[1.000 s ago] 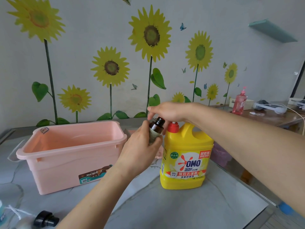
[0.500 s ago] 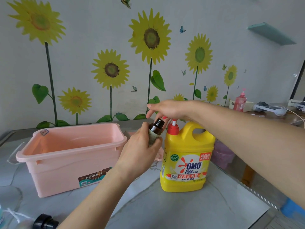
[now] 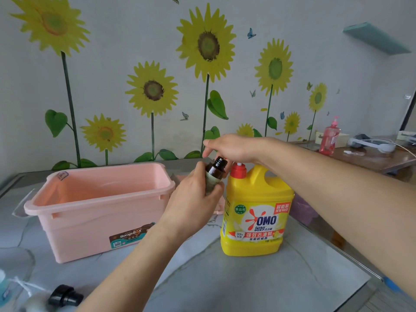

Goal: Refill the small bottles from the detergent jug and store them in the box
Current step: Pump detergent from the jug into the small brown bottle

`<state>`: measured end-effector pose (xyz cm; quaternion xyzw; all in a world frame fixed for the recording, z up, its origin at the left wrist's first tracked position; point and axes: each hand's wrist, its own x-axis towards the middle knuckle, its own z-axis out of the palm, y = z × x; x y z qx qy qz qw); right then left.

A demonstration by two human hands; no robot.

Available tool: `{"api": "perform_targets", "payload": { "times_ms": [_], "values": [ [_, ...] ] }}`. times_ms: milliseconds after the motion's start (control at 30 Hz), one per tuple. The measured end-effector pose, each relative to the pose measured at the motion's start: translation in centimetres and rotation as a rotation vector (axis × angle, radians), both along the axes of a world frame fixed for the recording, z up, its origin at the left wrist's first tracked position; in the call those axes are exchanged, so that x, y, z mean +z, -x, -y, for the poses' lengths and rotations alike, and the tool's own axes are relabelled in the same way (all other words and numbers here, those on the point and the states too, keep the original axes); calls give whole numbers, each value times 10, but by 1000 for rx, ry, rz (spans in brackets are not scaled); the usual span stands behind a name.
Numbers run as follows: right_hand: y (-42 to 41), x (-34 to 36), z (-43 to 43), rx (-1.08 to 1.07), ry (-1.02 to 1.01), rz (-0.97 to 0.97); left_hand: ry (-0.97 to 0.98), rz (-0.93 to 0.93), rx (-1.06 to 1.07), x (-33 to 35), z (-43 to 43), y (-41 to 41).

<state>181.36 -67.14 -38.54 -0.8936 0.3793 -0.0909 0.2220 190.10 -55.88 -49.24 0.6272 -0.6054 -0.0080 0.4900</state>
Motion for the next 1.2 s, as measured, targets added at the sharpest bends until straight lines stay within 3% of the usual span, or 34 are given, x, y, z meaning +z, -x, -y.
{"api": "perform_targets", "payload": {
  "times_ms": [100,300,467,1200],
  "values": [
    [1,-2,-6,-11,-5,-45,-12,-5,4,-2,0,-1],
    [5,4,-1,30,-45,60,-4,-14,-7,1,-2,3],
    [3,0,-7,5,32,-53,-14,-9,-9,0,-3,2],
    [0,-2,1,31,21,-41,-19,-11,3,1,-3,1]
  ]
}}
